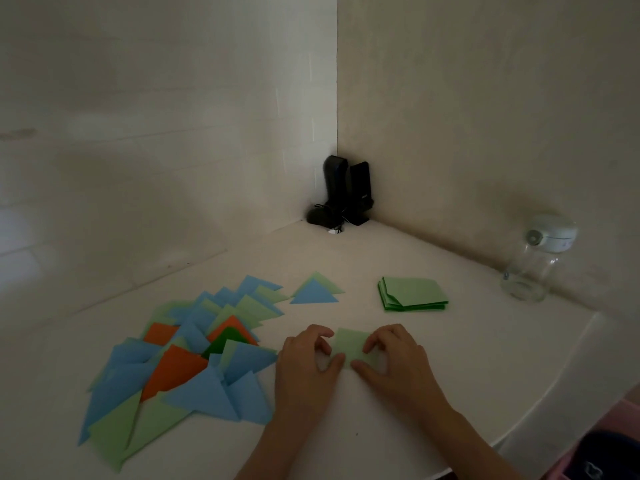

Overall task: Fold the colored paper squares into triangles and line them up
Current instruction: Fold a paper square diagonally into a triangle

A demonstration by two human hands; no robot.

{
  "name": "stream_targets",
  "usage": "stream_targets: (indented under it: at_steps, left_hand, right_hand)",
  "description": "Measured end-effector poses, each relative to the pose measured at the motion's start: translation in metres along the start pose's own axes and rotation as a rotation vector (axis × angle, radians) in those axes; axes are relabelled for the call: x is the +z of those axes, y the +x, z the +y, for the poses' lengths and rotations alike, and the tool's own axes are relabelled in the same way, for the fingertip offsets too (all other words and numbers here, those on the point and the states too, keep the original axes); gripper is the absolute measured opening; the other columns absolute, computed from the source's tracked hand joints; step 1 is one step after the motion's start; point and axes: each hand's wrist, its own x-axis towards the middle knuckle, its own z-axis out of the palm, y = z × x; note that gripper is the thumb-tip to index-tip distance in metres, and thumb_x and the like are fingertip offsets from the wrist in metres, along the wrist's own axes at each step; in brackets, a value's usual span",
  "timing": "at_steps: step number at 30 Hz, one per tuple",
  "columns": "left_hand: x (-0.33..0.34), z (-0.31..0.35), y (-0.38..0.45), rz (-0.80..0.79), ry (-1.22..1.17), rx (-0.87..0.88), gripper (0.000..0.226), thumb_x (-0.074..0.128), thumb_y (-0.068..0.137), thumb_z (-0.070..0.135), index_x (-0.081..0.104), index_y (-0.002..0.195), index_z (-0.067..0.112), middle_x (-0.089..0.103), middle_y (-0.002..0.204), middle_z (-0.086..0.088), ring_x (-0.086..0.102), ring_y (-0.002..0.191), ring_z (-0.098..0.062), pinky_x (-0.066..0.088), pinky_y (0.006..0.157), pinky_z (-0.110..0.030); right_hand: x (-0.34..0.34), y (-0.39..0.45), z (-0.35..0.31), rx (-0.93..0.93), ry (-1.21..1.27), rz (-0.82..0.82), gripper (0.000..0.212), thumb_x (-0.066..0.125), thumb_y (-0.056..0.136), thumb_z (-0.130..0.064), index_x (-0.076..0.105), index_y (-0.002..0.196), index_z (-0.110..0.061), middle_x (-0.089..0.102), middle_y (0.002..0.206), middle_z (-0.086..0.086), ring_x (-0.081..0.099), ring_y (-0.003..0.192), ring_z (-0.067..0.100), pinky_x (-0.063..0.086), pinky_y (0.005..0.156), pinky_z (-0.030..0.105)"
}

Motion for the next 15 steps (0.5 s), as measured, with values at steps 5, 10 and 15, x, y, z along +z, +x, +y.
stream_targets:
  at_steps: [5,10,15]
  left_hand:
    - [-0.001,-0.001,-0.001,-0.011,-0.029,-0.003,0.033,0.074,0.074,0.014,0.055,0.093,0.034,0.058,0.079,0.019,0.050,0.082,-0.003,0.039,0.070,-0.019]
    - [-0.006,0.001,-0.002,-0.007,-0.027,0.013,0.035,0.063,0.078,-0.001,0.057,0.087,0.032,0.062,0.079,0.017,0.051,0.082,-0.004,0.035,0.067,-0.008]
    - [-0.008,0.000,0.002,-0.045,-0.038,0.016,0.045,0.055,0.075,-0.013,0.058,0.083,0.031,0.065,0.077,0.014,0.057,0.079,-0.012,0.039,0.068,-0.009]
  right_hand:
    - [-0.013,0.004,0.004,0.036,0.145,-0.132,0.035,0.075,0.072,-0.026,0.051,0.097,-0.033,0.044,0.106,-0.005,0.047,0.090,0.002,0.040,0.084,0.019]
    - [-0.028,0.003,0.009,0.001,0.256,-0.232,0.048,0.067,0.077,-0.003,0.050,0.106,-0.037,0.046,0.113,-0.007,0.050,0.092,0.000,0.035,0.076,0.002]
    - [-0.038,0.006,0.010,-0.057,0.207,-0.195,0.062,0.050,0.072,0.012,0.053,0.109,-0.038,0.052,0.112,-0.011,0.049,0.095,-0.006,0.040,0.073,0.008]
